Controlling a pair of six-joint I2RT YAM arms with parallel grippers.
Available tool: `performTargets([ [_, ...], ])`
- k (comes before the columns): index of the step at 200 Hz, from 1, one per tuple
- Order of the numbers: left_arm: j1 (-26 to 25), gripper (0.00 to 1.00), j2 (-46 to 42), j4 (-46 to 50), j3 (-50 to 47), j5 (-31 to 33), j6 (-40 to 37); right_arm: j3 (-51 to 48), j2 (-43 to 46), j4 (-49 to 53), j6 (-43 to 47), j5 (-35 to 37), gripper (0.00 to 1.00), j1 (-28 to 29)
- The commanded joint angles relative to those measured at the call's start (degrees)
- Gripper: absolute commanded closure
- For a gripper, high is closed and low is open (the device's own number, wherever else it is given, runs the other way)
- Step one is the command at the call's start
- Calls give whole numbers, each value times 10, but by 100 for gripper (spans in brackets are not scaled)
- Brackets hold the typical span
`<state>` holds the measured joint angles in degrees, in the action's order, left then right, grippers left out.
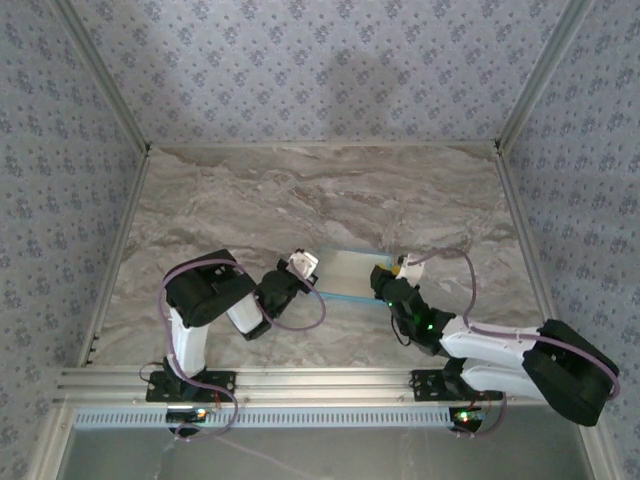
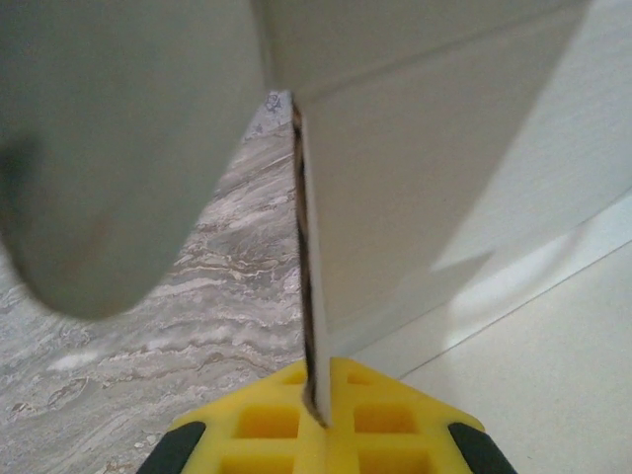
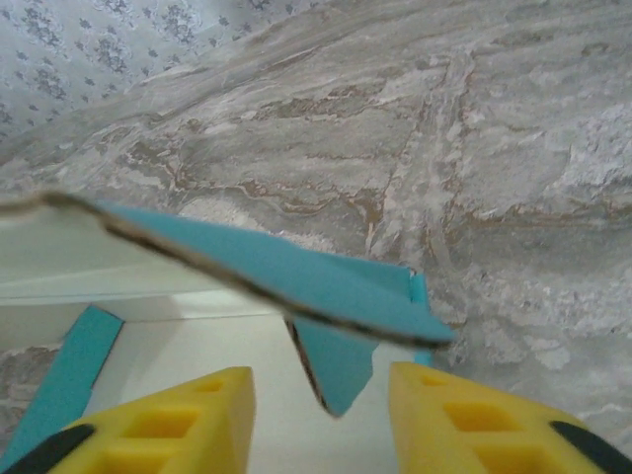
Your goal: Fold the paper box
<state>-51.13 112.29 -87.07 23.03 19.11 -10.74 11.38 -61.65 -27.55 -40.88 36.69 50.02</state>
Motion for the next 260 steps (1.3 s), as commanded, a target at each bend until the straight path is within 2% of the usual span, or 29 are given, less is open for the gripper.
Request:
performTargets([
  [1,-6,100,25,63,-17,-16,-17,-5,27,19,25,-20,48,-1],
  [37,-6,100,23,63,-17,-16,-22,-4,81,26,80,-75,32,-11],
  [73,-7,100,27,63,-16,-14,-27,-10,181,89,111,-128,25,-20],
  [111,-7,100,29,64,-13,-15,-28,-12,356,220,92,-155,26,-21],
  [131,-6,100,30,64,-11,-16,-29,15,424,343,68,-168,30,-24],
  [149,-7,100,29,63,-11,-15,-30,65,443,463,57,-205,37,-26],
  [170,-6,100,30,63,-11,-15,-30,140,418,557,67,-215,46,-34],
  [182,-7,100,29,63,-10,-16,-29,179,386,584,64,-194,54,-35],
  [198,-6,100,29,64,-9,-17,-29,249,320,635,28,-169,55,-46],
  [221,-7,100,28,63,-8,-18,-28,375,181,698,-18,-243,53,-99],
  [235,-6,100,28,63,-8,-18,-28,441,109,725,-52,-253,51,-110],
  [247,-6,100,27,62,-8,-18,-29,490,60,756,-112,-240,56,-112],
  [260,-6,100,24,64,-9,-19,-28,528,14,760,-155,-273,61,-118],
])
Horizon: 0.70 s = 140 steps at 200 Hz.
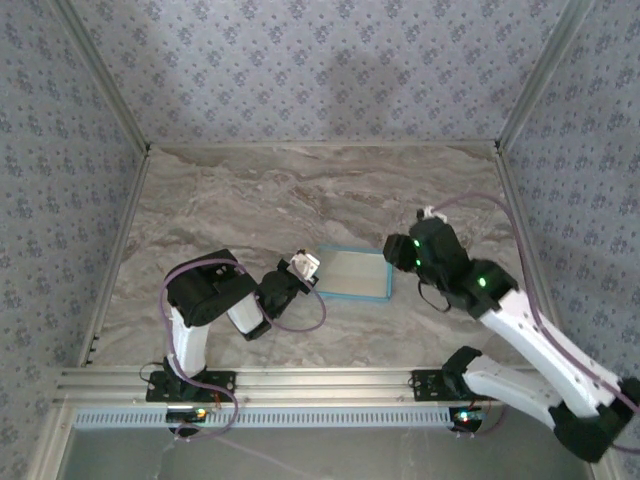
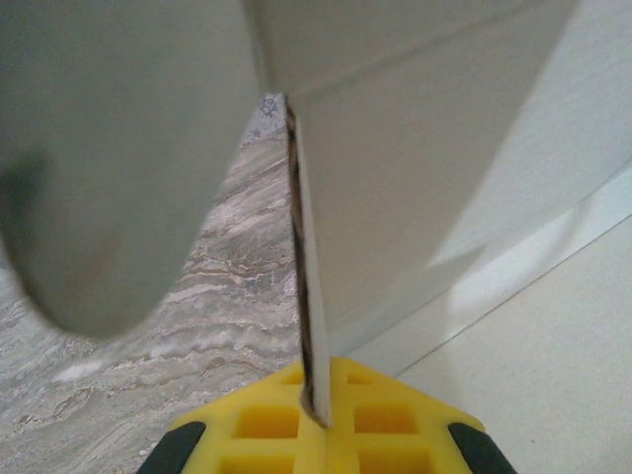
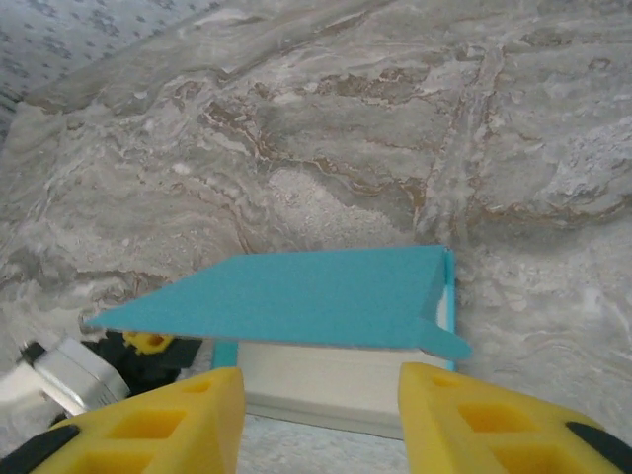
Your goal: Fold the paper box
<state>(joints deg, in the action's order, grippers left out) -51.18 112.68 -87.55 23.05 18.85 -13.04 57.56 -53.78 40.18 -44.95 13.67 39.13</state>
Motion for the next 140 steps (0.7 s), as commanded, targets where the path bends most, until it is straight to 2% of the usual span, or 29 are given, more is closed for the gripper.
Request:
performTargets([
  [1,-6,100,20,69,-10,-16,-5,68,-68,82,-118,-46,62,-10],
  [20,-6,100,18,69,-10,-17,-4,83,-119,53,-168,-98,66,-12],
  [43,-6,100,14,69,-12,-17,-2,79,-157,29,-190,-109,69,-13],
  [79,-7,100,10,69,-13,-23,2,22,-162,-31,-205,-114,72,-20],
  [122,-7,100,4,69,-15,-33,4,-23,-172,-55,-209,-119,73,-31],
  [140,-7,96,-2,69,-18,-38,6,-36,-171,-75,-212,-118,74,-33],
])
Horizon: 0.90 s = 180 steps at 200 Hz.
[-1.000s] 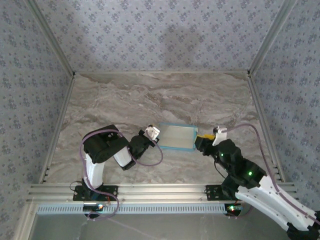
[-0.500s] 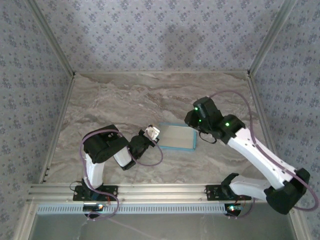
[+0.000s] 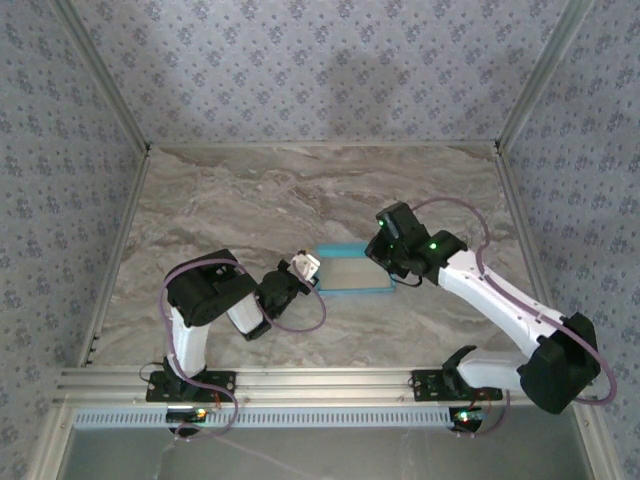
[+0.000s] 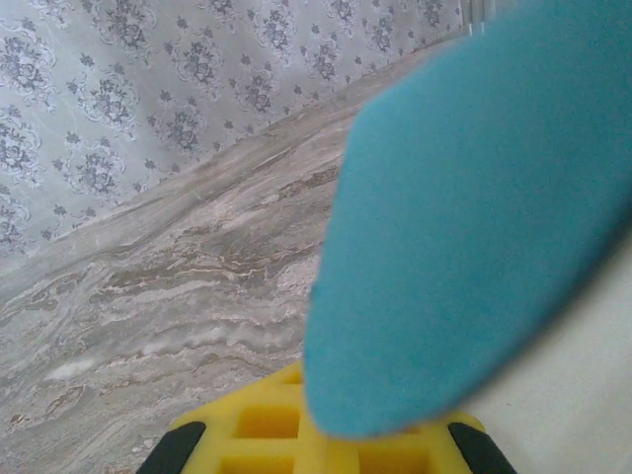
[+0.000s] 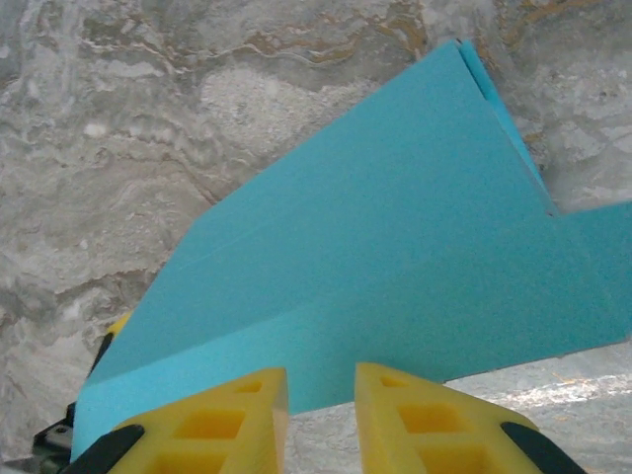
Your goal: Fold the paper box
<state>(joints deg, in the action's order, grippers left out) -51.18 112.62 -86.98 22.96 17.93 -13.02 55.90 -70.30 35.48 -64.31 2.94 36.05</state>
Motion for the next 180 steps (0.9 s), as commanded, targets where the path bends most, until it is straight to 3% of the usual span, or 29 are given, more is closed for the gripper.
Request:
performTargets([
  [1,-7,95,-2,63,-18,-29,6,-20,-5,-29,-19,-11,74,-2],
  [34,-15,80,-33,63,-35,-40,4,-29,-4,-28,-17,-6,74,-5],
  [57,-24,74,-81,79,-57,-42,16,-33,-2,-25,-13,-4,74,-10],
  [103,-60,73,-220,210,-79,-67,16,-41,-1,-33,-7,-9,73,-22],
  [133,-72,72,-300,313,-78,-50,28,-46,-9,-40,-2,-7,72,-28],
  [180,-72,72,-385,379,-92,-63,65,-49,-47,-64,4,-7,70,-29],
])
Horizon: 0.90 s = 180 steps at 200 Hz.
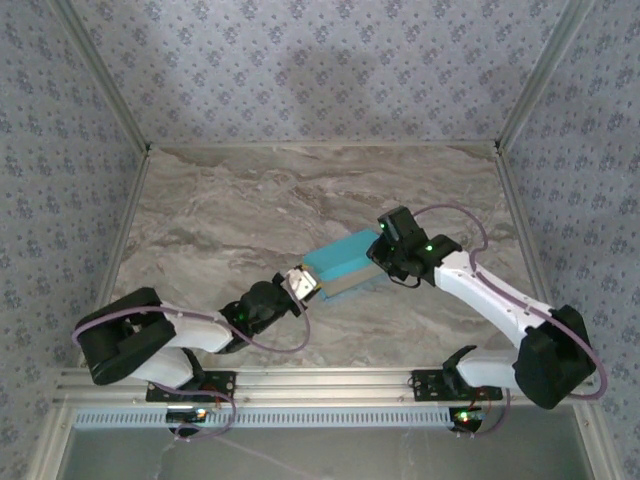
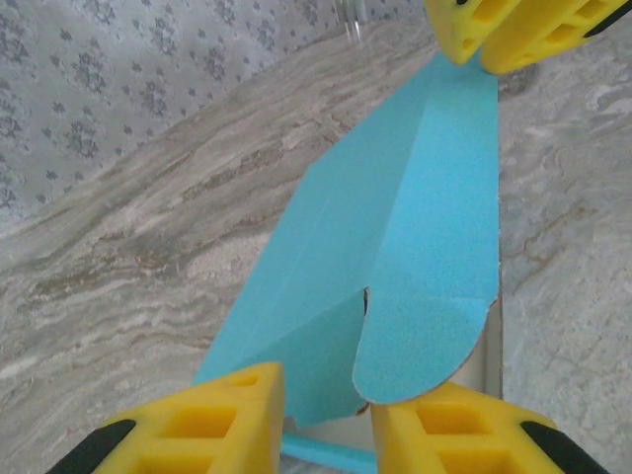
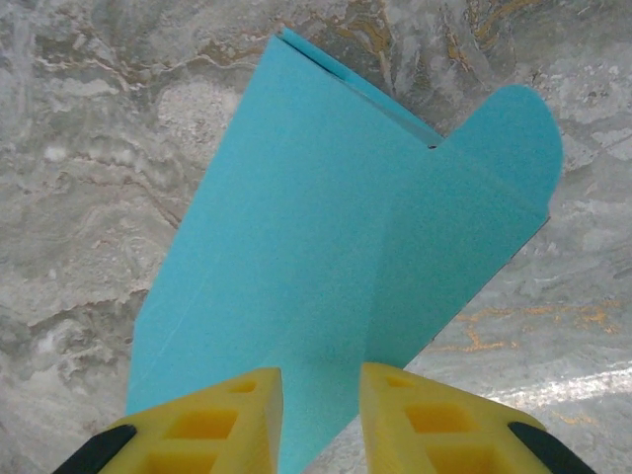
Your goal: Fold the paper box
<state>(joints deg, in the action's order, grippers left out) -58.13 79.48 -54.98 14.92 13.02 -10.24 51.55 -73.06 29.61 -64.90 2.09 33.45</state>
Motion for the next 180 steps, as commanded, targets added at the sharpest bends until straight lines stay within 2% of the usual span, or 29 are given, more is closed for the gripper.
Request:
performTargets([
  [1,-2,71,-57,62,-12,-16,38,-6,-20,-5,10,1,70,-4],
  [29,-3,73,-157,231,15,-76,60,-4,-34,-8,20,2,70,-3],
  [58,-4,74,-251,307,13,-76,102,-2,-49,-12,27,4,69,-4],
  [74,-5,76,-300,335,16,-32,140,-3,-58,-16,33,5,69,-3],
  [84,-4,78,-322,360,28,17,171,-3,-64,-15,38,8,69,-2],
  [98,1,80,-332,455,75,134,276,-5,-71,-15,45,13,69,0],
  [107,14,82,-326,524,110,165,343,-7,-74,-15,50,18,69,3],
  [118,46,82,-310,581,147,125,405,-8,-81,-15,54,17,69,3],
  [128,76,80,-286,596,165,62,427,-7,-84,-12,56,15,68,2],
  [137,93,77,-260,614,181,31,446,-5,-84,-12,61,15,68,2],
  [158,111,66,-200,661,223,-1,469,14,-72,-6,91,5,62,0],
  [180,124,66,-163,688,250,5,468,60,-45,45,156,8,48,-3],
])
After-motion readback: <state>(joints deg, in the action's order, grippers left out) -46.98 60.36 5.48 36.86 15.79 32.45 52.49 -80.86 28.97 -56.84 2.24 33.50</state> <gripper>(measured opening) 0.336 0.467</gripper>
